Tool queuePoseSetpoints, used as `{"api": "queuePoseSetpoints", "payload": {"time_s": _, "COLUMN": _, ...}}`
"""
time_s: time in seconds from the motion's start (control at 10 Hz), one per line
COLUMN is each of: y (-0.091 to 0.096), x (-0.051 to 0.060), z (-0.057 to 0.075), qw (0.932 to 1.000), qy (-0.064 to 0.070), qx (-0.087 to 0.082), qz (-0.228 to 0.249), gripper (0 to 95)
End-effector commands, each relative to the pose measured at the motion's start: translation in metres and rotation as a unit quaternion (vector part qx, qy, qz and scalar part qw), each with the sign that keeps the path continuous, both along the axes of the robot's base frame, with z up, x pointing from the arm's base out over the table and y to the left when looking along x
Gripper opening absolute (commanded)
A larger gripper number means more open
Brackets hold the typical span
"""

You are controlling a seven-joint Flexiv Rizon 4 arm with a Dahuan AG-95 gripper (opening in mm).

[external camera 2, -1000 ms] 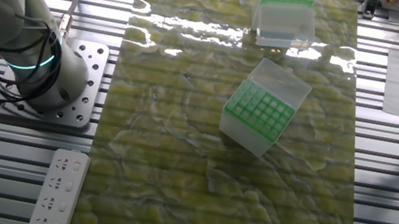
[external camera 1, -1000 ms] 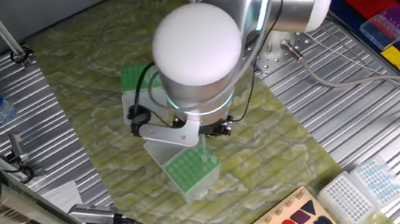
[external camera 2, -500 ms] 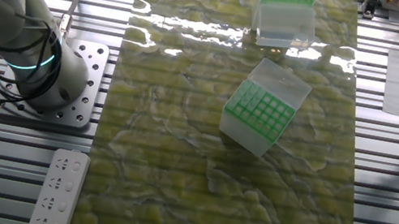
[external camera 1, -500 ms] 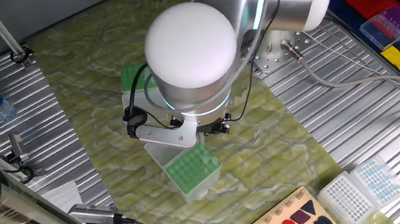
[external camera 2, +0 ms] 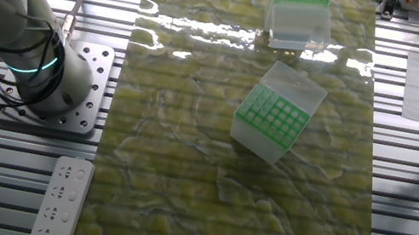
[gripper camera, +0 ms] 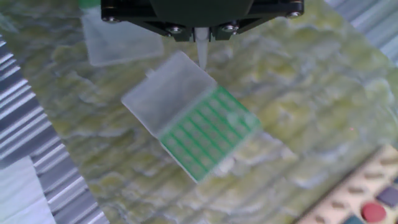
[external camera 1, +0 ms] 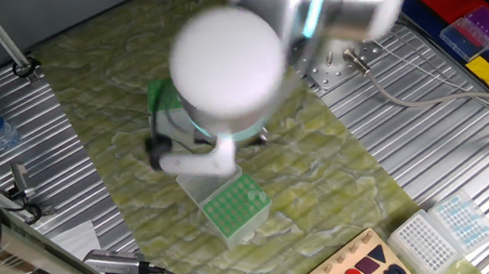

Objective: Transfer all large pipette tips from one holder to another

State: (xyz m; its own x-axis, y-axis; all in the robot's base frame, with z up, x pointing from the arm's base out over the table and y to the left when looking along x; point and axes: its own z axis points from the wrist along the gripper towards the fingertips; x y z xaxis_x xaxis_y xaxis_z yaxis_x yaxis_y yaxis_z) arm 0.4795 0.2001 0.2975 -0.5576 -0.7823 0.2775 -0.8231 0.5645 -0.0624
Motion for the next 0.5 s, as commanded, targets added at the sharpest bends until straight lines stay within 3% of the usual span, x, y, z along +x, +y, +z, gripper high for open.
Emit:
{"api": "queuePoseSetpoints", "payload": {"time_s": 0.1, "y": -0.038, "x": 0.006, "z": 0.003, "qw": 0.9999, "qy": 0.005, "qx": 0.000, "qz": 0.013, "gripper": 0.0}}
{"api": "queuePoseSetpoints", "payload": {"time_s": 0.2, "y": -0.043, "x": 0.006, "z": 0.003, "qw": 0.9999, "qy": 0.005, "qx": -0.001, "qz": 0.013, "gripper": 0.0}}
{"api": "queuePoseSetpoints", "payload": {"time_s": 0.4, "y": -0.073, "x": 0.012, "z": 0.001, "qw": 0.9995, "qy": 0.003, "qx": -0.011, "qz": 0.029, "gripper": 0.0}}
{"api": "queuePoseSetpoints", "payload": {"time_s": 0.5, "y": -0.085, "x": 0.012, "z": -0.001, "qw": 0.9994, "qy": -0.005, "qx": -0.016, "qz": 0.031, "gripper": 0.0}}
